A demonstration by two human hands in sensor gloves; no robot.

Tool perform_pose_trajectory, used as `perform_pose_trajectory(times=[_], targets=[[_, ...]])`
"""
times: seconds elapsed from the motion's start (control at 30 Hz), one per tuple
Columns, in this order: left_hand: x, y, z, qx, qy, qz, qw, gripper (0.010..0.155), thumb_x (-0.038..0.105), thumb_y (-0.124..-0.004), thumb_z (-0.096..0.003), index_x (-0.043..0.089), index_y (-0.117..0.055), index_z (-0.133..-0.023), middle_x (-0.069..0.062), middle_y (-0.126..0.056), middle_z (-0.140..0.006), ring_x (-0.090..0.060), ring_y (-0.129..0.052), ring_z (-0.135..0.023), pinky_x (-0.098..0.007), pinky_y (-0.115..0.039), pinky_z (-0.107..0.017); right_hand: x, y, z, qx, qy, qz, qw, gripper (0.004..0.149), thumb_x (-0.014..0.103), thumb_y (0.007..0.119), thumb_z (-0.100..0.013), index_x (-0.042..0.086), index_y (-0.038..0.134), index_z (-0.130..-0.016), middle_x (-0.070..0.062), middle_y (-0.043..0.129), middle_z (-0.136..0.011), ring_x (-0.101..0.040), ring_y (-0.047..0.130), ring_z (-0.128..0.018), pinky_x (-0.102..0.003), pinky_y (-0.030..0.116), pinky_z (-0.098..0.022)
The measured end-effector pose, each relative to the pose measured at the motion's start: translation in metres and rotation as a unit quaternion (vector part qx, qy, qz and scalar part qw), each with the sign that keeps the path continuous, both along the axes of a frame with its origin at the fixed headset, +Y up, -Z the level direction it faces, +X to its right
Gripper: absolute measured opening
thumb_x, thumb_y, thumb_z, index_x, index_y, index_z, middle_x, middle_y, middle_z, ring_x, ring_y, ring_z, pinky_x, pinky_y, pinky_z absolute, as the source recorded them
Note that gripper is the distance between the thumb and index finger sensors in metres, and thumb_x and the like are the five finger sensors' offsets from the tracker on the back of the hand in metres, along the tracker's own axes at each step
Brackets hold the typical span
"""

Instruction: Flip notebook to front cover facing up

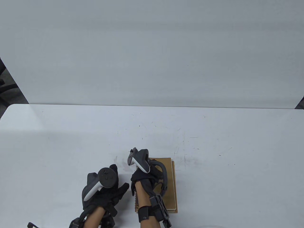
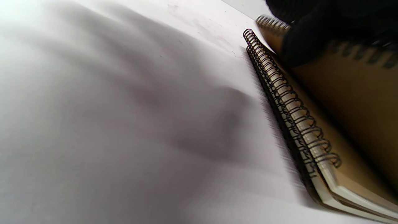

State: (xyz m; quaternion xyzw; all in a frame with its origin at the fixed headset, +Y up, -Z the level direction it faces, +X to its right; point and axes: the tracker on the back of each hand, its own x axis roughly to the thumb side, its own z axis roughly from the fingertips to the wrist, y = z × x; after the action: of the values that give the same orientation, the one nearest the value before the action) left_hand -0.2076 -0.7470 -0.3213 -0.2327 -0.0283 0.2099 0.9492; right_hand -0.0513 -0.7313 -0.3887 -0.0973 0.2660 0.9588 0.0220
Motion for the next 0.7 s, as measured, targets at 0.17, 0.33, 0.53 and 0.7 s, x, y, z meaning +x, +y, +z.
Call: perform_pose_trajectory(times=[0.17, 0.33, 0.53, 0.7], targets=[[-0.001, -0.001, -0.001, -0.008, 0.002, -0.003, 1.0, 0.094, 0.055, -0.057, -0.0604, 0.015, 0.016, -0.104, -0.027, 0.001, -0.115, -0.06, 0.002, -0.102, -0.078, -0.019, -0.067, 0.002, -0.003, 0.0, 0.005, 0.009, -0.024, 1.0, 0.091, 0.048, 0.073, -0.054, -0.015, 0.032, -0.105, -0.014, 0.086, -0.071, -0.019, 0.099, -0.047, -0.063, 0.064, -0.06], [-0.001, -0.002, -0.001, -0.011, 0.002, -0.005, 1.0, 0.094, 0.055, -0.057, -0.0603, 0.016, 0.016, -0.105, -0.027, 0.001, -0.115, -0.06, 0.002, -0.103, -0.078, -0.019, -0.067, 0.018, 0.0, 0.005, 0.012, 0.004, -0.103, 0.995, 0.084, 0.048, 0.065, -0.057, -0.011, 0.032, -0.107, -0.015, 0.083, -0.075, -0.025, 0.097, -0.052, -0.066, 0.06, -0.06], [0.001, -0.003, -0.002, -0.01, -0.017, -0.002, 1.0, 0.094, 0.057, -0.057, -0.0599, 0.017, 0.014, -0.106, -0.026, 0.002, -0.115, -0.059, 0.004, -0.103, -0.079, -0.017, -0.066, 0.049, 0.036, 0.018, 0.107, 0.046, -0.124, 0.985, 0.075, 0.046, 0.063, -0.058, -0.005, 0.042, -0.108, -0.02, 0.086, -0.078, -0.031, 0.098, -0.057, -0.066, 0.059, -0.06], [0.005, -0.004, -0.004, 0.005, -0.045, -0.02, 0.999, 0.093, 0.061, -0.055, -0.0585, 0.02, 0.014, -0.107, -0.023, 0.005, -0.116, -0.058, 0.006, -0.104, -0.08, -0.014, -0.065, 0.095, 0.065, 0.036, 0.182, 0.068, -0.167, 0.967, 0.073, 0.048, 0.063, -0.058, -0.001, 0.044, -0.109, -0.026, 0.081, -0.089, -0.041, 0.093, -0.068, -0.069, 0.056, -0.061]])
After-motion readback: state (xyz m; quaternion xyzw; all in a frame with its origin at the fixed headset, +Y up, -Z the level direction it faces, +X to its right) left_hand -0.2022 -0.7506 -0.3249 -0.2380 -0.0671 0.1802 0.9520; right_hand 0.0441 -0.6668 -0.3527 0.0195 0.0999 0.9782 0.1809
